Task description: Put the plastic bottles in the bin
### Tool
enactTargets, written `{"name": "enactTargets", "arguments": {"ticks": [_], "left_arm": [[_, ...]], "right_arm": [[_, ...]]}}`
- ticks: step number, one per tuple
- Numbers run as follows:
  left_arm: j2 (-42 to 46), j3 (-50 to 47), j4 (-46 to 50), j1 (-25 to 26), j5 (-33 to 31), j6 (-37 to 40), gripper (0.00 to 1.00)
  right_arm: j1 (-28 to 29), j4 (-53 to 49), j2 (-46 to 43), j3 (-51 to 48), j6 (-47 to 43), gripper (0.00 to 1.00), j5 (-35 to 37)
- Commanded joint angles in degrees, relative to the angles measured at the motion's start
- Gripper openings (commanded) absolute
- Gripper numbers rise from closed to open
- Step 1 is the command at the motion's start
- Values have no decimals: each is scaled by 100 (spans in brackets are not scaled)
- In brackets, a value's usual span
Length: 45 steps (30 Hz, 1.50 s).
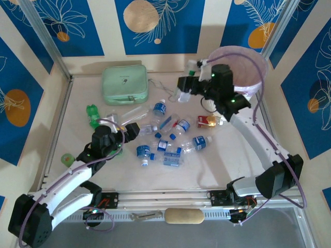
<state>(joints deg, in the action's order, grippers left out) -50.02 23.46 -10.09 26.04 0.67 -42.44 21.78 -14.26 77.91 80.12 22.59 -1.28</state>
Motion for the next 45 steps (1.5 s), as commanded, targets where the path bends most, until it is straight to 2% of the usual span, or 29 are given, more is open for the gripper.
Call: {"name": "enactTargets", "arguments": {"ticks": [1,6,13,19,27,35,38,42,45], "left_arm": [[-72,-18,-238,-223,136,-377,99],[-434,-1,-620,-319,380,-516,99],[-771,170,-782,-319,962,-413,100],[-730,311,-423,-314,1059,-207,100],[-685,465,-97,-319,1059,-60,100],[-500,440,279,-319,711,-46,99],[-405,456,470,-319,564,-31,99],[-275,490,740,-319,416,29,100],[-192,527,968,-318,268,86,99]], "right_arm": [[-379,-255,-214,487,-622,50,533],[-1120,73,-113,808,-923,50,895],[-1842,245,566,1314,-1534,50,1534],[-2400,-579,1551,2162,-1513,50,1542],[-2652,-1129,2314,2479,-1225,52,1283],[-2661,-1616,2721,2825,-1137,57,1154],[-2666,-1637,2708,2875,-1099,71,1104],[-2644,-1630,2619,2965,-1081,98,1079],[-2602,-1606,2475,3038,-1105,99,1068]]}}
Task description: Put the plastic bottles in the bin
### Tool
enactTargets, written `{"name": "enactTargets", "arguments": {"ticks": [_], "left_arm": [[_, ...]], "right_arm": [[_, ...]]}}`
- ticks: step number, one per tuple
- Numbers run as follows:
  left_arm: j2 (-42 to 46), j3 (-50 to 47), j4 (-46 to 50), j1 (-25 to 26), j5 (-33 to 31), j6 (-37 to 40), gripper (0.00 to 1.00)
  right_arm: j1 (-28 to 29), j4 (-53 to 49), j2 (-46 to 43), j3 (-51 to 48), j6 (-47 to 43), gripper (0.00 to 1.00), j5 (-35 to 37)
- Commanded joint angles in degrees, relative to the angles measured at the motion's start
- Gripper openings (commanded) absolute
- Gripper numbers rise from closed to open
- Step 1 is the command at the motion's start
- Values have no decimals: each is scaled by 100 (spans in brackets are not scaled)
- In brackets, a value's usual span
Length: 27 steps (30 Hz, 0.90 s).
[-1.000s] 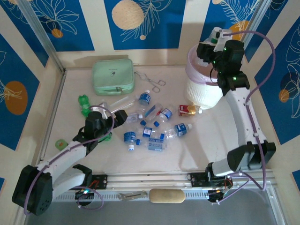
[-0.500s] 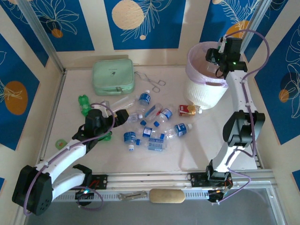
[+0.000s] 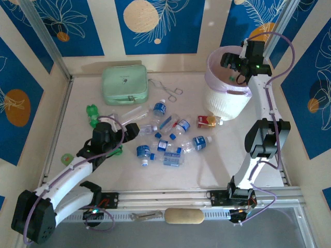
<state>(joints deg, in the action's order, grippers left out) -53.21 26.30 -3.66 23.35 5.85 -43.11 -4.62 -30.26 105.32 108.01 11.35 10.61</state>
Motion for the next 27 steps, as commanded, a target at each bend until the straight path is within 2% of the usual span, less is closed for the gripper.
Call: {"name": "enactTargets", "arguments": {"ticks": [1,9,14,19,22,27], "left_arm": [[161,265,433,-50,-320,154,99],[437,486,1674,-50,-1287,-64,99],[531,706,2699,-57,-1908,-171,99],[505,964,3708,-67,-2593,-480,99],[479,1018,4096,-93,-2899,-943,99],[426,967,4292,-199,-2889,-2193,99]], "right_arm": [[61,-8,-332,270,3,99,-103],[461,369,-1311,-224,-229,99,-29],[1017,993,-2310,-1495,-106,99,-476],[1862,1668,-3149,-2959,96,99,-765],[2281,1822,-3324,-3539,248,99,-978],[2832,1551,-3195,-3813,177,99,-1016]]}}
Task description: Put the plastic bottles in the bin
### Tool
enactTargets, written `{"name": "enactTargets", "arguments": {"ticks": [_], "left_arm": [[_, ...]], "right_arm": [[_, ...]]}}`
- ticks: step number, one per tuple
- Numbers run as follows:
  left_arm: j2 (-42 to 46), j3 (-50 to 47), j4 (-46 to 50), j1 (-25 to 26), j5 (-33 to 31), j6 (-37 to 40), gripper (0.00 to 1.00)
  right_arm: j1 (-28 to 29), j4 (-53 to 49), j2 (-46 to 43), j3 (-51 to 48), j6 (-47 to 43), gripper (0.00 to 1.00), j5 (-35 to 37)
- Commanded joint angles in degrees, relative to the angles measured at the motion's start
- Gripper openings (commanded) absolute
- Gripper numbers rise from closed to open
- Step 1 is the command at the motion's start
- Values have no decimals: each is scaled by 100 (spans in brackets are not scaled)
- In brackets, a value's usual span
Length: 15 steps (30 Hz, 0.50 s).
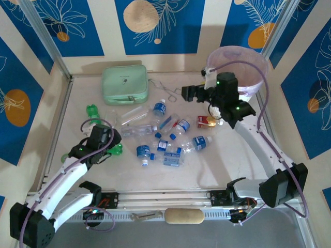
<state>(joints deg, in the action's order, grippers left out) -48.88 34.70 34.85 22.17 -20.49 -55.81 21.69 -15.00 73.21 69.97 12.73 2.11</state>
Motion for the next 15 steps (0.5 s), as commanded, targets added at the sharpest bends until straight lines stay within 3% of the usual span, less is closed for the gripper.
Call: {"name": "enactTargets", "arguments": {"ticks": [1,9,15], "left_arm": [[-44,93,430,-81,-234,-1268,99],[-702,-69,81,-77,146,-3617,99],[-1390,339,659,-82,200,-4457,99]], "right_arm": [[287,-71,71,-15,19,99,-114],[450,-83,73,-363,193,99,-287],[485,111,-183,-631,242,99,-348]]}}
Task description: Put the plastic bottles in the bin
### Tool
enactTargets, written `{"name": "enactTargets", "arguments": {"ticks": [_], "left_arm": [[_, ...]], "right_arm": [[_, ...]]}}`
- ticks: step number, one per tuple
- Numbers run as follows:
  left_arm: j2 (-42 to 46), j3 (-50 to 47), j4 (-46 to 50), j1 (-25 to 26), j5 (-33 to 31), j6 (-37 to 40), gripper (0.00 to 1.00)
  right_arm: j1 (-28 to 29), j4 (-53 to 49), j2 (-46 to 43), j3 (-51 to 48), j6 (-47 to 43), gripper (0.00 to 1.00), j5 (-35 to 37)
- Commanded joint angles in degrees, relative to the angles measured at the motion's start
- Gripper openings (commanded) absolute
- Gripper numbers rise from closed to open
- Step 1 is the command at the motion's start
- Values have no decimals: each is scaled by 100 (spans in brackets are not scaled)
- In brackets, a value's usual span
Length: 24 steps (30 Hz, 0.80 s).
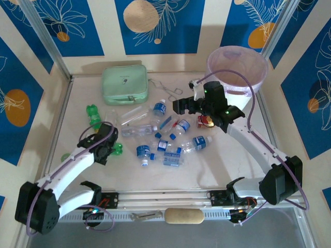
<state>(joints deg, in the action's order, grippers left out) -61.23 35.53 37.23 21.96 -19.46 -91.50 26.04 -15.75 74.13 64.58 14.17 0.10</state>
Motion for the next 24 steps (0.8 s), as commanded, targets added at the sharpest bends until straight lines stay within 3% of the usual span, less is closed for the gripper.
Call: {"name": "enactTargets", "arguments": {"ticks": [1,7,13,24], "left_arm": [[-246,251,379,-64,117,-953,99],[-728,-80,-215,-124,294,-1415,97],[-1223,-108,-631,-268,267,-1367,94],[-1717,-201,-1079,-332,430,-1326,68]], "right_arm": [[50,206,-292,-124,110,99,-134],[59,196,-314,-191,119,99,-177],[68,151,-328,-243,105,99,-181],[77,116,-330,-235,127,99,-159]]}}
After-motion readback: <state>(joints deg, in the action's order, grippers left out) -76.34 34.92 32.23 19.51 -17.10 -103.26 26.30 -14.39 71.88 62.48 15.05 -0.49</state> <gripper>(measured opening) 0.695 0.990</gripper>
